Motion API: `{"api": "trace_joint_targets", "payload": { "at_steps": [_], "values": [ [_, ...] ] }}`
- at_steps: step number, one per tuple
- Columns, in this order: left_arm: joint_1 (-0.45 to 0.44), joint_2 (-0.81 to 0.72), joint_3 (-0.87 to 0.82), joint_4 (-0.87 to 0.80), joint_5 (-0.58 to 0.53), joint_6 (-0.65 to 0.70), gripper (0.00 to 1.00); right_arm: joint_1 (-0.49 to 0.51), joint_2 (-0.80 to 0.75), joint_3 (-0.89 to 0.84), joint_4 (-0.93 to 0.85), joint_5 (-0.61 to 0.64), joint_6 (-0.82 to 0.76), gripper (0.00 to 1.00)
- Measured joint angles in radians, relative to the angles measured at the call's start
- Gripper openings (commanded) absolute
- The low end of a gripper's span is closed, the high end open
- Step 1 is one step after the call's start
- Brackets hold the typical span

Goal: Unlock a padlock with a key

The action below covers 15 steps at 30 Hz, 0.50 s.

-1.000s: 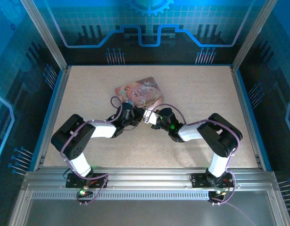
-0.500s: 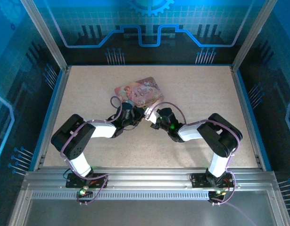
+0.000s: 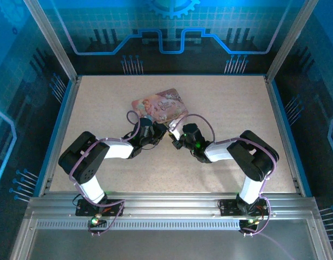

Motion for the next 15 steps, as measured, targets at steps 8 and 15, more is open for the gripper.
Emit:
{"api": "trace_joint_targets", "payload": {
  "at_steps": [8,15],
  "values": [
    [0.000,0.000,0.000,0.000,-0.012,0.000,0.22,-0.006,0.012,0.000,0.025,-0.020,0.061,0.00],
    [-0.002,-0.016,-0.007,-0.020,0.010,0.012,0.35,-0.019,0.022,0.001,0.060,-0.065,0.084,0.00]
  ]
}}
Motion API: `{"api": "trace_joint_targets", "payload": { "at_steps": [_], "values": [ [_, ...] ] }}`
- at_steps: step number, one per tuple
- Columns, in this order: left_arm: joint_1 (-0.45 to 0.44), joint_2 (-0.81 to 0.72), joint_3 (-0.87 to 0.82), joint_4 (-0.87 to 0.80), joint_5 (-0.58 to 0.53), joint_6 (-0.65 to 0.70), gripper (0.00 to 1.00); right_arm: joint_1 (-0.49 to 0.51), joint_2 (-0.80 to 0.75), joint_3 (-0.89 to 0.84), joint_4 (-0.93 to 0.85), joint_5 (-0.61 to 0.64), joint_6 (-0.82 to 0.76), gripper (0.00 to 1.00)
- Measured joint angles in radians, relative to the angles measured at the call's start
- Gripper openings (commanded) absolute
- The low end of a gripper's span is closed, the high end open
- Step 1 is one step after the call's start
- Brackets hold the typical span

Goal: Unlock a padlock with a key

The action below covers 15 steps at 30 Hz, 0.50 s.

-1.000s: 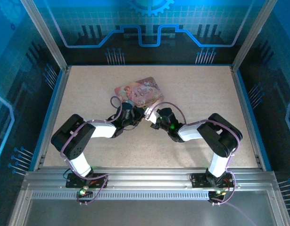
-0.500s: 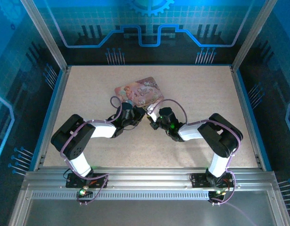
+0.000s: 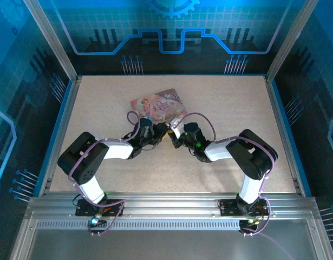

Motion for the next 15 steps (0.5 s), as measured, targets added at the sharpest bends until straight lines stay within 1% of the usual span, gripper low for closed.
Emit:
{"api": "trace_joint_targets", "payload": {
  "at_steps": [3,7,15],
  "values": [
    [0.004,-0.027,-0.014,-0.032,0.002,0.013,0.41,-0.002,0.004,0.000,0.009,-0.020,0.008,0.00],
    [0.016,-0.073,-0.032,-0.088,0.005,0.024,0.46,-0.002,0.005,0.001,0.008,-0.045,0.022,0.00],
    [0.063,-0.240,-0.039,-0.258,0.000,0.105,0.55,-0.019,0.002,0.024,-0.035,-0.093,0.063,0.00]
  ]
}}
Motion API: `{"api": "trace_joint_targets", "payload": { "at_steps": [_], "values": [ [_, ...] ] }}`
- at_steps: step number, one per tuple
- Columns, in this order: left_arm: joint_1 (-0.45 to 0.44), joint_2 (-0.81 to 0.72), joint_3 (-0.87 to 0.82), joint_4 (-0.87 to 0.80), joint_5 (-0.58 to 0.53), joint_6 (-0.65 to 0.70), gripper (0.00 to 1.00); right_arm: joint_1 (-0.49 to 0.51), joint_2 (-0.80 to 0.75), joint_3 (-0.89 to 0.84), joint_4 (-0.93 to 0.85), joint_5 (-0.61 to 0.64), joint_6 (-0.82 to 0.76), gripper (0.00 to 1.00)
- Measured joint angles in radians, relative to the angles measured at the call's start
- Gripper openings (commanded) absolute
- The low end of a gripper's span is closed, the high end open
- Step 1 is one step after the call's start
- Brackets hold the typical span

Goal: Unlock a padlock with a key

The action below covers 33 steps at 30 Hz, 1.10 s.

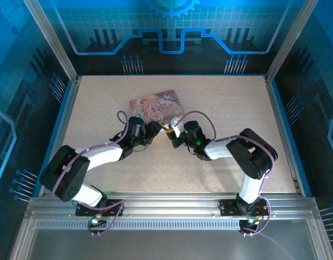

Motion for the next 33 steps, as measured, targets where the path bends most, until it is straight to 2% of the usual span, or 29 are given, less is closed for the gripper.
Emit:
{"api": "trace_joint_targets", "payload": {
  "at_steps": [8,14,20,33],
  "values": [
    [0.086,-0.204,0.015,-0.241,-0.035,0.140,0.64,-0.023,-0.008,0.002,-0.023,-0.051,0.039,0.00],
    [0.154,-0.237,0.048,-0.331,-0.011,0.207,0.62,-0.034,-0.007,-0.008,-0.042,-0.085,0.056,0.00],
    [0.121,-0.215,0.047,-0.332,0.037,0.200,0.62,-0.032,-0.002,-0.063,0.005,-0.080,0.041,0.00],
    [0.019,-0.134,0.022,-0.255,0.055,0.134,0.63,-0.032,0.000,-0.080,0.046,-0.077,0.027,0.00]
  ]
}}
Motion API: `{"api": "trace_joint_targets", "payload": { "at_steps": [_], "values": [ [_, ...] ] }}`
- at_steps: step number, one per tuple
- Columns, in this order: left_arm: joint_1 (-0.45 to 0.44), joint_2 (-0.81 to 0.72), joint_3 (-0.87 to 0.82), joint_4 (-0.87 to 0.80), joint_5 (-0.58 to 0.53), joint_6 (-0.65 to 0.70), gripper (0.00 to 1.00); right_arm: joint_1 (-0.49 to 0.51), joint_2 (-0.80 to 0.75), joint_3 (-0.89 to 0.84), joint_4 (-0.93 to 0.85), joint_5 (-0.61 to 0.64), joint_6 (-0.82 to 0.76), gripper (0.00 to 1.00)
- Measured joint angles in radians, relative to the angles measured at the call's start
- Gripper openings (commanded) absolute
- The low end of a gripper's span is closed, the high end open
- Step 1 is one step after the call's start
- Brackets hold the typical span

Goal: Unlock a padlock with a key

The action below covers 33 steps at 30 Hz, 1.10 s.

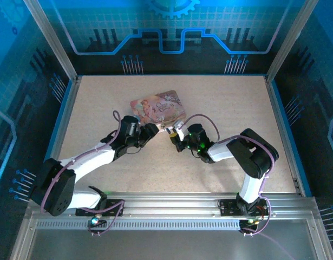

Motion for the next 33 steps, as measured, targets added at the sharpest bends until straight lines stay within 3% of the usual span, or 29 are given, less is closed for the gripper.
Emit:
{"api": "trace_joint_targets", "payload": {
  "at_steps": [7,14,19,33],
  "values": [
    [0.019,-0.021,0.003,-0.027,-0.023,0.029,0.70,-0.009,0.000,0.012,-0.039,-0.048,0.044,0.00],
    [0.161,-0.120,0.011,-0.078,-0.026,0.071,0.71,-0.070,0.000,0.028,-0.076,-0.145,0.142,0.00],
    [0.214,-0.130,0.010,-0.079,-0.014,0.076,0.72,-0.122,0.000,0.028,-0.078,-0.214,0.226,0.00],
    [0.281,0.079,0.053,-0.002,0.059,0.093,0.73,-0.186,0.026,0.047,-0.101,-0.359,0.399,0.00]
  ]
}}
